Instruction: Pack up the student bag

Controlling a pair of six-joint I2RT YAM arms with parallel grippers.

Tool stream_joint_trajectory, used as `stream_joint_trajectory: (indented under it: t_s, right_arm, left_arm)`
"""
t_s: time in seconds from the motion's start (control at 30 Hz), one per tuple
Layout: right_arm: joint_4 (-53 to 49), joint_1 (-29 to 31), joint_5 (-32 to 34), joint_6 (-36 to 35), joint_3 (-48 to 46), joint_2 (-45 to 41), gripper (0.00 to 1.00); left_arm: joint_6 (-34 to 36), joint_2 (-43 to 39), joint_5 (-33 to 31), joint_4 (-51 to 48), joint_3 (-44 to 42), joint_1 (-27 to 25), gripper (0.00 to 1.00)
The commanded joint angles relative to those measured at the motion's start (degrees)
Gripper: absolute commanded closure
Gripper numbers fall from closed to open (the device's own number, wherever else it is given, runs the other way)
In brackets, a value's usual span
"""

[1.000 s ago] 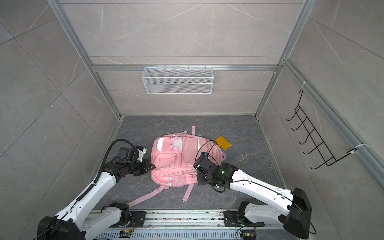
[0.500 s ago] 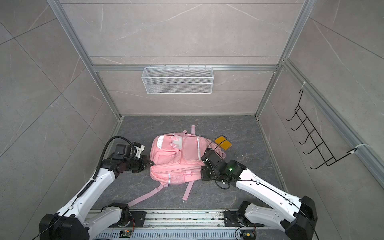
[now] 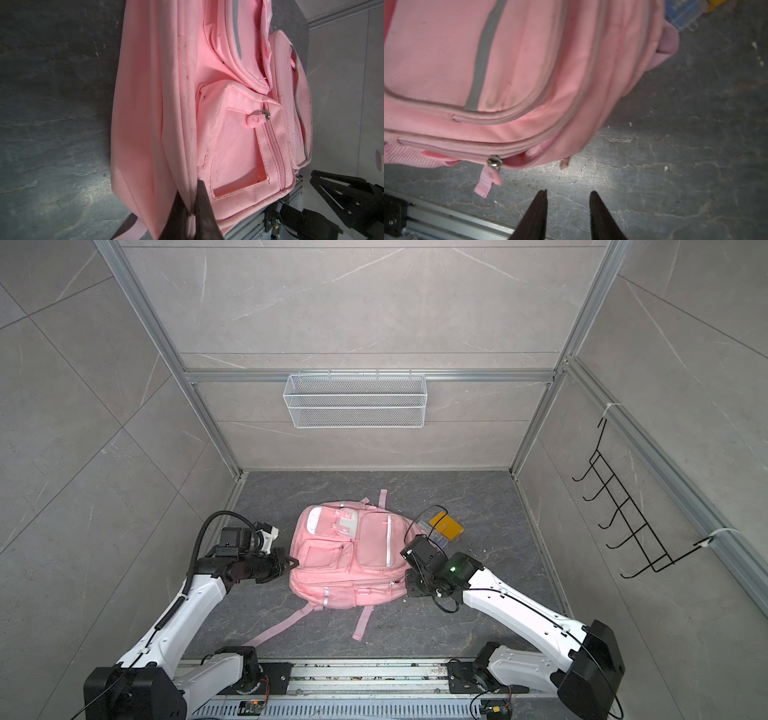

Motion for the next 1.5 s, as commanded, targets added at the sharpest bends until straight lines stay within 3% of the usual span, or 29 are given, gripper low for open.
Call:
stream_joint_trajectory:
  t_s: [0.0,0.17,0.3,0.47,0.57,0.77,1.17,1.33,1.47]
  right_arm:
    - [-1.79,1.17,3.75,-3.24,1.78,0.8,0.49]
    - [-1.68,6.62,6.17,-5.39,4.95,1.74,0.39]
    - [-6.62,12.5,11.11,-2.82,10.92,9.0,0.39]
    - [-15.18,14.5,14.03,10.19,17.13,17.97,0.44]
    - [-15.35,15.27,12.77,12.68,19.27,20.99,0.46]
    - [-11.22,15.85,8.7,12.75,21.12,24.49,0.57]
    - [-7.89,15.35,8.15,11.69,21.9,30.47,0.59]
    - [-8.33,15.06,10.23,11.16,22.04,31.18,0.76]
    - [-9.63,14.97,11.01,10.55,23.44,32.41,0.79]
  left_arm:
    - [1.86,-0.78,-1.06,6.01,1.62,0.77,1.0]
    - [1.34,-1.61,-0.86,5.66,1.28,0.77,1.0]
    - [0.69,-2.59,-0.02,4.8,0.94,0.73,1.0]
    - [-1.3,-4.4,0.08,3.56,0.26,0.74,1.0]
    - [-2.68,-5.63,-0.1,3.04,-0.38,0.77,1.0]
    - [-3.79,-7.42,0.16,2.51,-1.87,0.68,1.0]
    - [-4.1,-8.52,0.0,2.32,-2.5,0.68,1.0]
    - [-4.58,-8.87,-0.48,2.8,-2.95,0.68,1.0]
    - [-4.91,-8.98,-0.34,3.44,-3.46,0.65,1.0]
